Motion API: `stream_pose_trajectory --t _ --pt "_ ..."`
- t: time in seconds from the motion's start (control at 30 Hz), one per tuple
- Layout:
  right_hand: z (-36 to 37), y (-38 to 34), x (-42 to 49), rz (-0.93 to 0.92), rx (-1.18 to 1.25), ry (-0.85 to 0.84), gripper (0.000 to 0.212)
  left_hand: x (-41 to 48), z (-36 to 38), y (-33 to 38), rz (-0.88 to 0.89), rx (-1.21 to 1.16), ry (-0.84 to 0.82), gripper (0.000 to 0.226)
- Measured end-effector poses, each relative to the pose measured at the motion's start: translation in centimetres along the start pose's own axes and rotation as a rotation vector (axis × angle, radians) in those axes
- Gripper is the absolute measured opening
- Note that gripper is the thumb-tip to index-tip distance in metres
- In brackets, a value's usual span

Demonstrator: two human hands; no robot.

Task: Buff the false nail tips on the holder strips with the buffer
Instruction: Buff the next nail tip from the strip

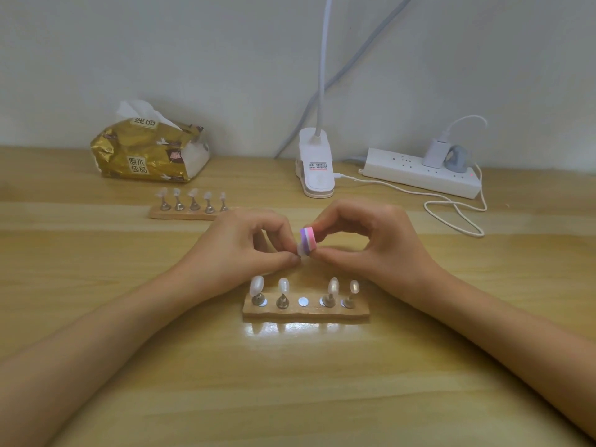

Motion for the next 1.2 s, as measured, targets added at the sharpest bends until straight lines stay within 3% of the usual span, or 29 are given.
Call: stream_pose_trajectory --t 1.2 --pt "0.47 0.01 0.18 -0.096 -0.105 -0.033 0.009 0.08 -0.03 -0.28 0.013 0.008 0.013 0.021"
Point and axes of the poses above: each hand's wrist, its own x-axis towards the middle knuckle, its own z-axis out of the palm, y = z × x, the point moved 4 cm from there along x, towards the middle knuckle
